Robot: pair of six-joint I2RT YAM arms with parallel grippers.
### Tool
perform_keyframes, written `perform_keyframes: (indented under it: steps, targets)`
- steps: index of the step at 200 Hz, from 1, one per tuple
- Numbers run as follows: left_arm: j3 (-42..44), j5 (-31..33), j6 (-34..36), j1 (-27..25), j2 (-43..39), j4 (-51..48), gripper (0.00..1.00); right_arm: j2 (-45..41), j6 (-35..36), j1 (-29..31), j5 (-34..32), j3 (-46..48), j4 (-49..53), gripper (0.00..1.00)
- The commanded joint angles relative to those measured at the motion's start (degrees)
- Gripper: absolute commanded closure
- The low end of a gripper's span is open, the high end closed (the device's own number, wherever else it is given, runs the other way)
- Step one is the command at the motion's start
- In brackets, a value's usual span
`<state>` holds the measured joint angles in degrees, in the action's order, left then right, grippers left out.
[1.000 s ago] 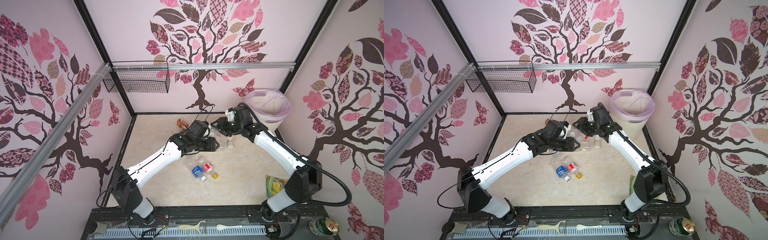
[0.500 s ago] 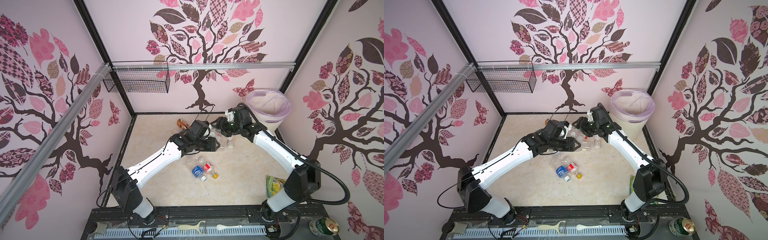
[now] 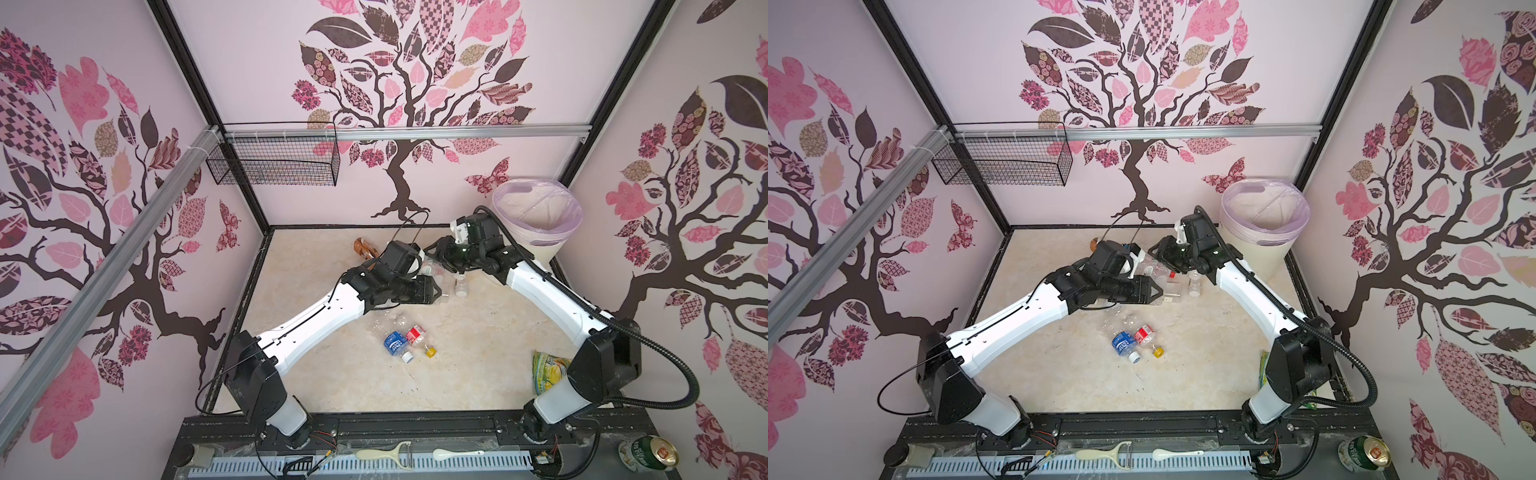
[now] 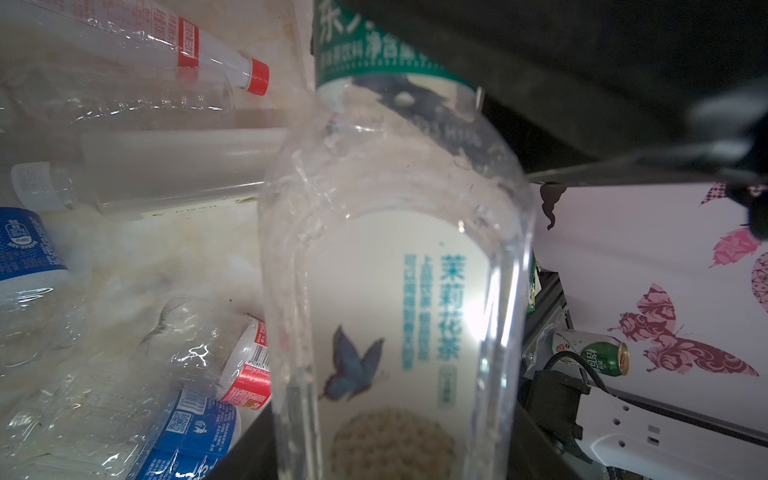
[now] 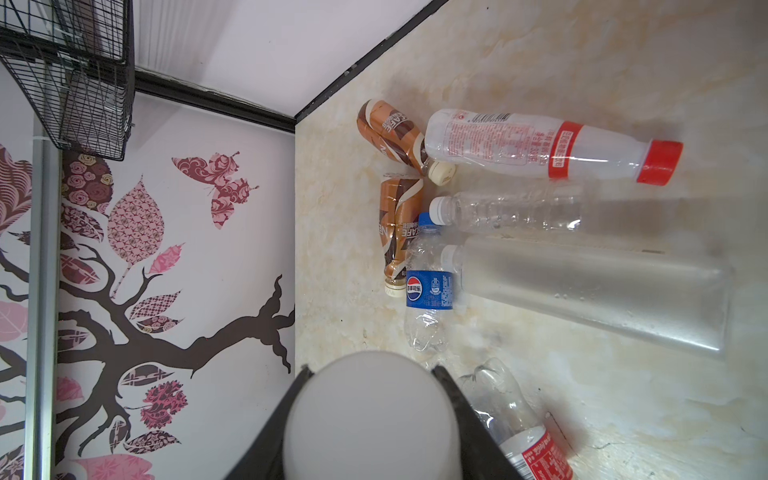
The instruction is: Throw the plastic bottles in the bin
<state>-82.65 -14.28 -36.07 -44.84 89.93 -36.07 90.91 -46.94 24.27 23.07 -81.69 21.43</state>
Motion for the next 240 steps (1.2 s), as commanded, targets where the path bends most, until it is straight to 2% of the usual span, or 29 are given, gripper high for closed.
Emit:
perform_keyframes:
  steps: [1,47,84,114,135,157,175,207,240]
  targets:
    - [-2.0,1.4,0.1,-0.1,0.1,0.7,0.39,-0.1,0.2,-0.1,-2.0,-2.7,2.3,0.67]
    - [-3.8,1.1,-0.1,1.0,0.5,-0.4,0.21,-0.5,4.7,-3.2,-4.9,-8.4,7.1,0.68]
    - [-9.4,-1.2,-1.2,6.1,0.8,-1.0,0.02,0.7,8.2,-8.7,-8.1,-17.5,11.3,0.68]
    - [-20.2,-0.5,0.0,8.2,4.5,-2.0,0.02,4.5,6.6,-12.7,-12.4,-27.6,12.3,0.68]
    - [-28.0,0.0,-1.7,8.3,9.5,-0.8,0.02,9.1,8.0,-14.1,-18.4,-39.9,14.0,0.68]
    - [-35.5,0.7,-6.2,8.2,13.3,5.6,0.02,15.7,11.9,-15.6,-26.2,-57.4,17.7,0.68]
    - [-39.7,1.8,-8.6,7.4,15.9,12.7,0.02,18.0,16.2,-16.5,-32.4,-65.4,16.6,0.68]
    - [-54.4,1.4,-8.0,7.0,22.8,10.6,0.02,14.6,20.8,-19.0,-41.2,-63.6,8.4,0.66]
    - [-53.9,0.8,-9.0,6.7,22.9,13.0,0.02,9.6,28.1,-20.4,-46.1,-59.5,-1.3,0.65]
